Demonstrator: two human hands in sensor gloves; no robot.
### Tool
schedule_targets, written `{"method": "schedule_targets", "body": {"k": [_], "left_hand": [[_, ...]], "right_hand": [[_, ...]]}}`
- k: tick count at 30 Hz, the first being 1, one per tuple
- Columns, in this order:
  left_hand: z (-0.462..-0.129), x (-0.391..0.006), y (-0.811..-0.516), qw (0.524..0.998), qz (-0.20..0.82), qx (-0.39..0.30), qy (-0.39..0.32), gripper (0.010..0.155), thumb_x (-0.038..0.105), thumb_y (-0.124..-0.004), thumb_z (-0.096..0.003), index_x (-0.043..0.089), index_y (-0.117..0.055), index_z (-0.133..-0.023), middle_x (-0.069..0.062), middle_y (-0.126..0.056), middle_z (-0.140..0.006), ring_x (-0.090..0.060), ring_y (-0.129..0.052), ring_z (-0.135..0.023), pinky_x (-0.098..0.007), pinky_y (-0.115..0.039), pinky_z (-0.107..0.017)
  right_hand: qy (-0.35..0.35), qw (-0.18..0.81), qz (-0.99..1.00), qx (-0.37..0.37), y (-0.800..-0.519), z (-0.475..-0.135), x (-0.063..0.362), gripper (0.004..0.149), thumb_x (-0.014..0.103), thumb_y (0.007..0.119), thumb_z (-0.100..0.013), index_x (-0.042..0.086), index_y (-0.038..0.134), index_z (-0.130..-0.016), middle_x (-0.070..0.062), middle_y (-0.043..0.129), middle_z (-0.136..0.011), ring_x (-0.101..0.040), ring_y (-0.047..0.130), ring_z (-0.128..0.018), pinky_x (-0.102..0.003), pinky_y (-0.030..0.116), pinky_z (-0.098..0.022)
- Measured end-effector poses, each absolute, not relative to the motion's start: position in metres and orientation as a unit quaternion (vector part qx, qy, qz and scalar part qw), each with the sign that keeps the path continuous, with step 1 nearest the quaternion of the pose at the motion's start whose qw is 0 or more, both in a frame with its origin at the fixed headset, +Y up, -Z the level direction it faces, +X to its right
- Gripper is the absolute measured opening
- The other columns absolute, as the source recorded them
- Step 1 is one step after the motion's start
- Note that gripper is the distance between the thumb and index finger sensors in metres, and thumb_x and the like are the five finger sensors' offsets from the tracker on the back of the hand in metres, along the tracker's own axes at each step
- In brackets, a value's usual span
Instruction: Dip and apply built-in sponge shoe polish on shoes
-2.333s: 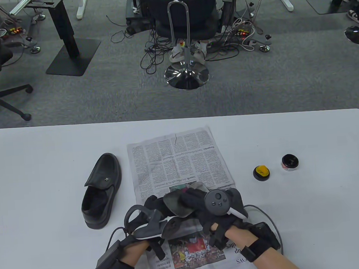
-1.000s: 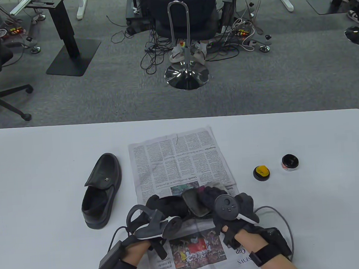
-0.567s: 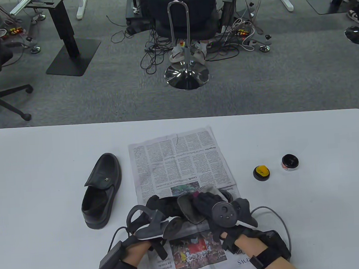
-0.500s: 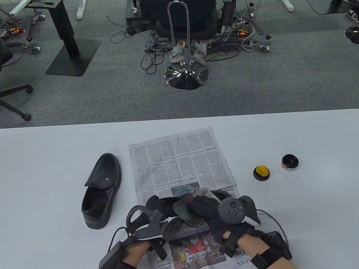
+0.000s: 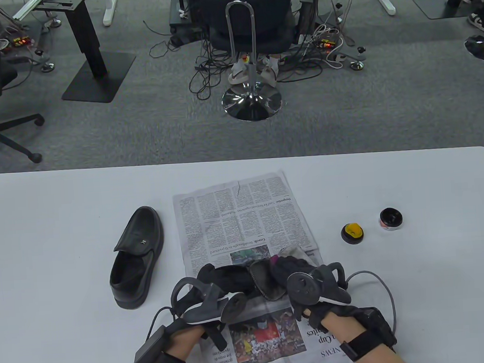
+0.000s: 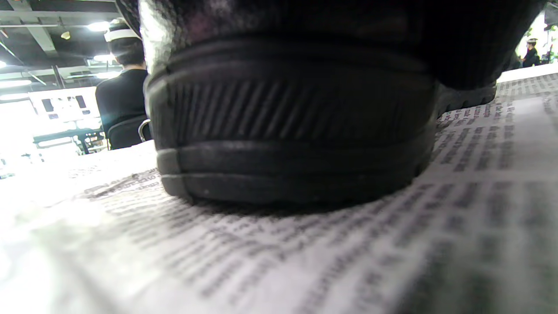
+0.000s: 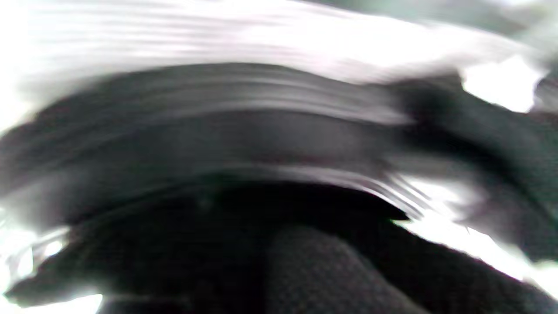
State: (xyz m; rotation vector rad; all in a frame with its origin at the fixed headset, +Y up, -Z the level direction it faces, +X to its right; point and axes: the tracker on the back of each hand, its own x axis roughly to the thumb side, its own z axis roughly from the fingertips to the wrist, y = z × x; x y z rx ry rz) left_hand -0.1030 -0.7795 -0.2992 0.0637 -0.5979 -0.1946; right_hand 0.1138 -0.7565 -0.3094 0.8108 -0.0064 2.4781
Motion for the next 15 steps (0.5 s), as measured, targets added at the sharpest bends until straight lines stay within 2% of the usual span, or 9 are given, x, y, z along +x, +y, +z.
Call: {"method": "schedule_targets", "body": {"k": [1,2,4,5,6,9,10,13,15], "left_hand": [[-0.299,-0.103,-0.779,0.95,-0.095,0.031,-0.295,0.035,0.062,-0.08,-0.0414,0.049,-0.079,-0.073,0.02,-0.092,-0.054,-0.01,-0.088,-0.061,-0.057,-0.063,-0.074],[-0.299,-0.103,-0.78,0.95,-0.094,0.031,-0.295,0.034,0.062,-0.08,-0.0414,0.048,-0.079,-0.073,0.02,-0.092,-0.054,-0.01,-0.088,-0.061,-0.058,-0.062,-0.074],[-0.299,-0.103,-0.78,0.951,-0.093,0.03,-0.295,0.034,0.061,-0.08,-0.0416,0.048,-0.079,-0.073,0.019,-0.092,-0.054,-0.011,-0.087,-0.061,-0.058,-0.062,-0.074],[-0.299,-0.103,-0.78,0.951,-0.093,0.031,-0.293,0.034,0.061,-0.08,-0.0415,0.048,-0.079,-0.073,0.019,-0.092,-0.054,-0.011,-0.087,-0.061,-0.058,-0.062,-0.074],[-0.299,-0.103,-0.779,0.951,-0.095,0.031,-0.294,0.034,0.061,-0.08,-0.0415,0.048,-0.079,-0.073,0.019,-0.092,-0.054,-0.01,-0.088,-0.061,-0.058,-0.062,-0.074],[-0.299,-0.104,-0.78,0.95,-0.093,0.031,-0.297,0.034,0.062,-0.08,-0.0413,0.048,-0.079,-0.073,0.019,-0.092,-0.053,-0.011,-0.088,-0.061,-0.058,-0.062,-0.074],[-0.299,-0.104,-0.78,0.949,-0.093,0.031,-0.298,0.034,0.061,-0.08,-0.0415,0.048,-0.079,-0.073,0.019,-0.092,-0.053,-0.011,-0.088,-0.061,-0.058,-0.062,-0.074],[-0.299,-0.103,-0.78,0.95,-0.092,0.032,-0.296,0.034,0.061,-0.08,-0.0416,0.048,-0.079,-0.073,0.019,-0.092,-0.053,-0.011,-0.088,-0.061,-0.058,-0.062,-0.074],[-0.299,-0.103,-0.78,0.95,-0.094,0.031,-0.296,0.034,0.061,-0.08,-0.0414,0.048,-0.079,-0.072,0.019,-0.092,-0.053,-0.01,-0.088,-0.061,-0.058,-0.062,-0.073]], "right_hand": [[0.031,0.341,0.893,0.293,-0.758,-0.314,0.119,0.046,0.011,0.081,-0.039,0.017,0.087,-0.083,-0.014,0.081,-0.09,-0.042,0.085,-0.083,-0.054,0.074,-0.059],[0.023,0.32,0.909,0.264,-0.76,-0.318,0.123,0.045,0.008,0.081,-0.039,0.015,0.088,-0.083,-0.016,0.081,-0.09,-0.043,0.084,-0.084,-0.056,0.072,-0.06],[-0.036,0.143,0.96,0.24,-0.761,-0.322,0.126,0.045,0.013,0.08,-0.039,0.02,0.086,-0.083,-0.011,0.081,-0.09,-0.038,0.085,-0.084,-0.051,0.074,-0.061],[-0.057,0.098,0.957,0.266,-0.759,-0.318,0.12,0.045,0.017,0.08,-0.038,0.024,0.085,-0.083,-0.008,0.082,-0.089,-0.034,0.088,-0.083,-0.048,0.078,-0.059],[-0.035,0.125,0.954,0.272,-0.757,-0.314,0.117,0.045,0.017,0.08,-0.038,0.023,0.085,-0.082,-0.008,0.083,-0.089,-0.035,0.089,-0.083,-0.048,0.079,-0.06],[0.038,0.33,0.895,0.299,-0.755,-0.315,0.122,0.044,0.011,0.082,-0.037,0.019,0.09,-0.08,-0.012,0.084,-0.088,-0.039,0.087,-0.082,-0.052,0.076,-0.059],[0.036,0.327,0.907,0.264,-0.757,-0.32,0.127,0.043,0.007,0.082,-0.038,0.016,0.091,-0.079,-0.014,0.084,-0.088,-0.042,0.086,-0.083,-0.055,0.073,-0.06],[-0.053,0.112,0.961,0.248,-0.758,-0.322,0.129,0.044,0.015,0.081,-0.038,0.025,0.088,-0.08,-0.006,0.084,-0.088,-0.033,0.089,-0.083,-0.048,0.077,-0.06],[-0.014,0.174,0.946,0.274,-0.755,-0.315,0.122,0.044,0.016,0.081,-0.037,0.024,0.089,-0.079,-0.006,0.085,-0.088,-0.034,0.09,-0.083,-0.048,0.078,-0.06]]}}
